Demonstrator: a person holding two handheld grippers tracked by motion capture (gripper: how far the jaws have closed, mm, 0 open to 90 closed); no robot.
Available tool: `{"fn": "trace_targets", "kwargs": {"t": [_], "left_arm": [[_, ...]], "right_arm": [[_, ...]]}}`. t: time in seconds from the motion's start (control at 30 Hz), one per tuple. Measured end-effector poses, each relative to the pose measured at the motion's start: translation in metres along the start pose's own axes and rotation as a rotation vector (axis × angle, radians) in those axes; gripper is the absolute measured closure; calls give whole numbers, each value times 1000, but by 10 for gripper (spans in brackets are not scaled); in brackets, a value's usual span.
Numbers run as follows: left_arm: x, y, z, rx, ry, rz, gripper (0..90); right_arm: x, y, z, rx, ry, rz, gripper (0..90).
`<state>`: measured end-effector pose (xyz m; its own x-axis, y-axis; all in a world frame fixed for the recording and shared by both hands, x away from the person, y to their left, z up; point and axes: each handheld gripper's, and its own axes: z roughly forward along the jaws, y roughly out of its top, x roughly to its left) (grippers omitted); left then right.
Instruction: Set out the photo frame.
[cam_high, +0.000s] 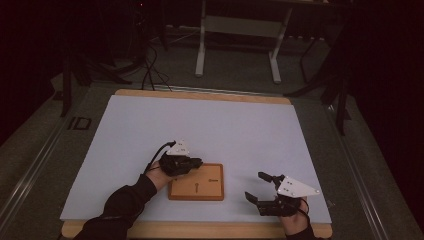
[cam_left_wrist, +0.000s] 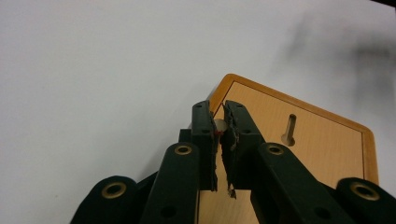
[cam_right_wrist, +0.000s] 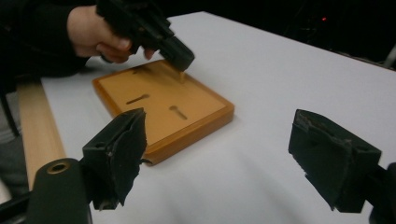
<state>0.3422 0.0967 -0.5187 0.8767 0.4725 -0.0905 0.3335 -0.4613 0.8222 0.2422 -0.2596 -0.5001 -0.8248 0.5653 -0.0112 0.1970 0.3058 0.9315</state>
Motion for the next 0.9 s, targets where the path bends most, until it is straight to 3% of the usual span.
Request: {"fn": "trace_targets", "kwargs": {"t": [0.1,0.27,0.4,0.5,0.67,0.77,0.9], "left_arm": [[2,2,0,17,-18,-8,837],[5,3,0,26,-33,-29,836],[6,3,0,25,-40,-44,836],[9,5,1,30,-49,-63,836],[13,7,1,39,-66,-101,836],[17,7,2,41,-81,-124,836],[20,8,3,46,-96,-141,837]], "right_arm": [[8,4,4,45,-3,-74,141],[16,11,5,72,-23,-75,115],[22,17,6,47,-14,-94,101],[32,22,11,51,5,-134,99],[50,19,22,123,5,-273,100],[64,16,30,185,-34,-414,116],[77,11,40,253,-86,-539,225]]}}
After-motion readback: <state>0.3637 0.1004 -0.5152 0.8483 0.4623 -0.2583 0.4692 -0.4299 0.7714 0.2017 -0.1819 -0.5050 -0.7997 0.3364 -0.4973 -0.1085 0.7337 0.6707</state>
